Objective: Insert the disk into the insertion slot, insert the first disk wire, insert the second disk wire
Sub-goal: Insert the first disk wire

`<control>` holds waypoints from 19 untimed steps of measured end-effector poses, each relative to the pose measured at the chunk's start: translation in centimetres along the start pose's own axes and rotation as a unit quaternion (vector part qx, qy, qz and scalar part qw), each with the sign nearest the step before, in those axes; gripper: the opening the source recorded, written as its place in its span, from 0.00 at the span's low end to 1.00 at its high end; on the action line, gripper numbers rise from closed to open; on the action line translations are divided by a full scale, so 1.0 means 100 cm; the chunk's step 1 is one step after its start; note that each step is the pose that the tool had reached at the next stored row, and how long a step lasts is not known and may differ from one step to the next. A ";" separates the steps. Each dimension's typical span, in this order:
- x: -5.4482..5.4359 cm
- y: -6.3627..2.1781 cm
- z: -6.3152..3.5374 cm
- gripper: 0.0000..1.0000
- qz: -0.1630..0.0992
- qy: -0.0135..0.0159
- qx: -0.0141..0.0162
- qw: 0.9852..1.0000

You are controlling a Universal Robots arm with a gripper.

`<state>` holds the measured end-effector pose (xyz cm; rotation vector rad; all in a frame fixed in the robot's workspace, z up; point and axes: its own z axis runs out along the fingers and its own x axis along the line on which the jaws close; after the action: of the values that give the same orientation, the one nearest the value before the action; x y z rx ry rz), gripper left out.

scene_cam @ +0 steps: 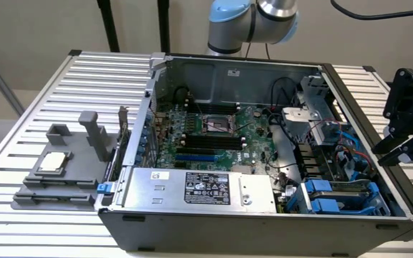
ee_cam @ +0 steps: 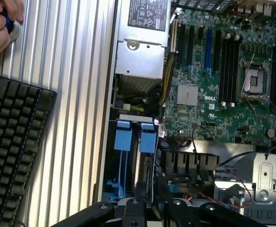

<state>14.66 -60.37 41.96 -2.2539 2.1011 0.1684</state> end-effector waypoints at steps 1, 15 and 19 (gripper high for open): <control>0.000 -0.0032 0.0014 0.25 -0.001 0.000 0.000 1.000; -0.007 -0.0230 0.0270 0.25 -0.011 0.001 -0.001 1.000; -0.011 -0.0257 0.0347 0.25 -0.013 0.001 -0.002 1.000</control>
<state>17.00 -58.66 38.56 -2.2820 2.0740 0.1681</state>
